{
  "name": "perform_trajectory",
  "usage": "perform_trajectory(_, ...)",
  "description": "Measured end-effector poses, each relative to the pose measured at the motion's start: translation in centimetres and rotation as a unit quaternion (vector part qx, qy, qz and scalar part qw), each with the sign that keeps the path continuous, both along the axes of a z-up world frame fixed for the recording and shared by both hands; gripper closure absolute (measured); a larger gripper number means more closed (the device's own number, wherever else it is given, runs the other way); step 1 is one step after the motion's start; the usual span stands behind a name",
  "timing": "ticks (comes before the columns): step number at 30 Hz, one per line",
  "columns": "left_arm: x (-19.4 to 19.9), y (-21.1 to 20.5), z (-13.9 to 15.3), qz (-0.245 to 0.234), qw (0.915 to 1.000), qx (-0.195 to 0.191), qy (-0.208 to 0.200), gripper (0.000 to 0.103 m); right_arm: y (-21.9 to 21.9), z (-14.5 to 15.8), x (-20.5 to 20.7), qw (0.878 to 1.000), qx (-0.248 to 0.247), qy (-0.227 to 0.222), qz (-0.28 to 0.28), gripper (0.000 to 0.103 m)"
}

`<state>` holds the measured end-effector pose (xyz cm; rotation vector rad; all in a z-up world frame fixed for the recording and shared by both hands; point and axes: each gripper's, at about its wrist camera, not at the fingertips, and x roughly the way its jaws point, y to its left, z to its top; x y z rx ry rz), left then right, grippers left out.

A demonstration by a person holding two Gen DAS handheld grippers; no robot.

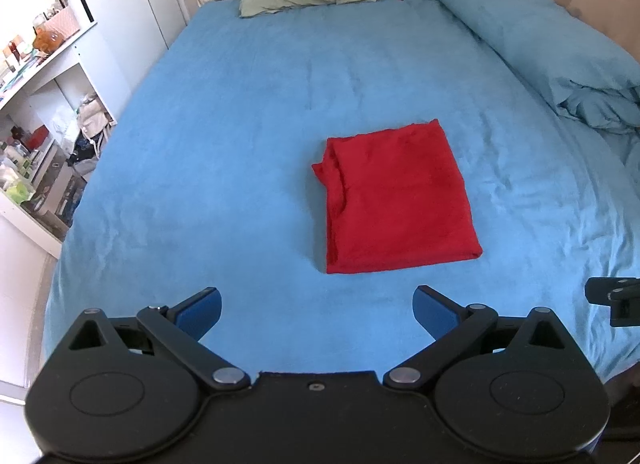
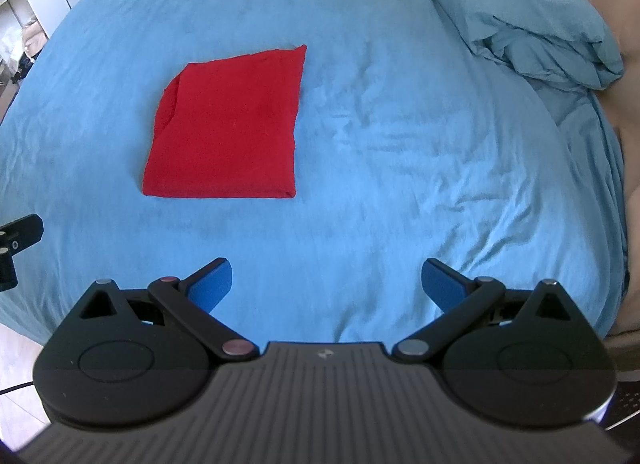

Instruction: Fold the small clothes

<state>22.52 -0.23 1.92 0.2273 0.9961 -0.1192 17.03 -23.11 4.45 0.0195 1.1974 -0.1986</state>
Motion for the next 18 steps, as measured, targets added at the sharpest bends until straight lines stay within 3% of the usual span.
perform_trajectory(18,0.08,0.64,0.53,0.012,0.9996,-0.006,-0.023,0.0,0.49,-0.02,0.33,1.0,0.003,-0.004,-0.003,0.0)
